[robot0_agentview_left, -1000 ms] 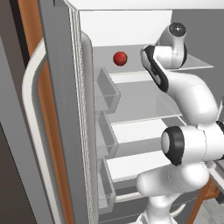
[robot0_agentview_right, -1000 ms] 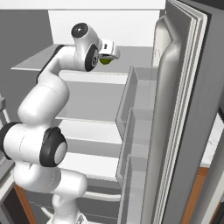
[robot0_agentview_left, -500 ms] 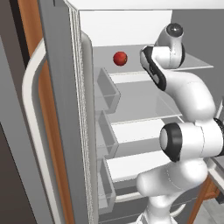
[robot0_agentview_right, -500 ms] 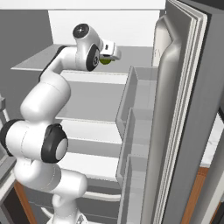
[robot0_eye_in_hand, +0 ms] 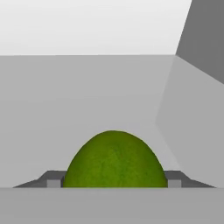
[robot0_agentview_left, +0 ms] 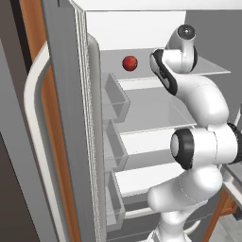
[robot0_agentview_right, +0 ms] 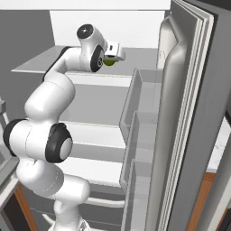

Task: Gather the lime and onion from the fridge and place them on a tray on the dining counter. Then gather the chicken drumsticks from the fridge and place them on the other tray.

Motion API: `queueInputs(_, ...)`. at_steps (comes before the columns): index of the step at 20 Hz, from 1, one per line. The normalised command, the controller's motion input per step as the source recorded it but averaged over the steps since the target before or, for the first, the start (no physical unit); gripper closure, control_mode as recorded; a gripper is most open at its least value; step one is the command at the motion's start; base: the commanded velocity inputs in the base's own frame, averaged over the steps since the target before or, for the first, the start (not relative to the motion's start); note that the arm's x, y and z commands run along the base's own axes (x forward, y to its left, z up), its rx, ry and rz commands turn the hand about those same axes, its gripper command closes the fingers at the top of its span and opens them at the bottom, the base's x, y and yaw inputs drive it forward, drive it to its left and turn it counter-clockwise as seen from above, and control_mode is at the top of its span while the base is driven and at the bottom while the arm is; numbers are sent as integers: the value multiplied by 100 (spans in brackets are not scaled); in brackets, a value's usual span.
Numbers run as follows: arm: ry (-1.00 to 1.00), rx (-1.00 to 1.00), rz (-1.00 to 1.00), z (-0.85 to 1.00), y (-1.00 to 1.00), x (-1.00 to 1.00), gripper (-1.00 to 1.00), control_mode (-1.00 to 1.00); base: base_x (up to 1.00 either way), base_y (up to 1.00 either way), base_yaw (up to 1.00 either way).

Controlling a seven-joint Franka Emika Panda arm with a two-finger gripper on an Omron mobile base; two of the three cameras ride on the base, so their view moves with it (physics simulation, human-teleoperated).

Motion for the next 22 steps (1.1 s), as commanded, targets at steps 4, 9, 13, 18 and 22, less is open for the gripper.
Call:
queueInputs(4,0,0,0,-20,0,-8,100,-100,0,0,0)
queueInputs(9,-12,0,-1,-2,0,-82,100,-100,0,0,0)
queueInputs(13,-11,4,0,19,0,-100,100,-100,0,0,0)
queueInputs(18,-5,6,0,19,0,-100,100,-100,0,0,0)
queueInputs(22,1,8,0,39,0,-99,100,-100,0,0,0)
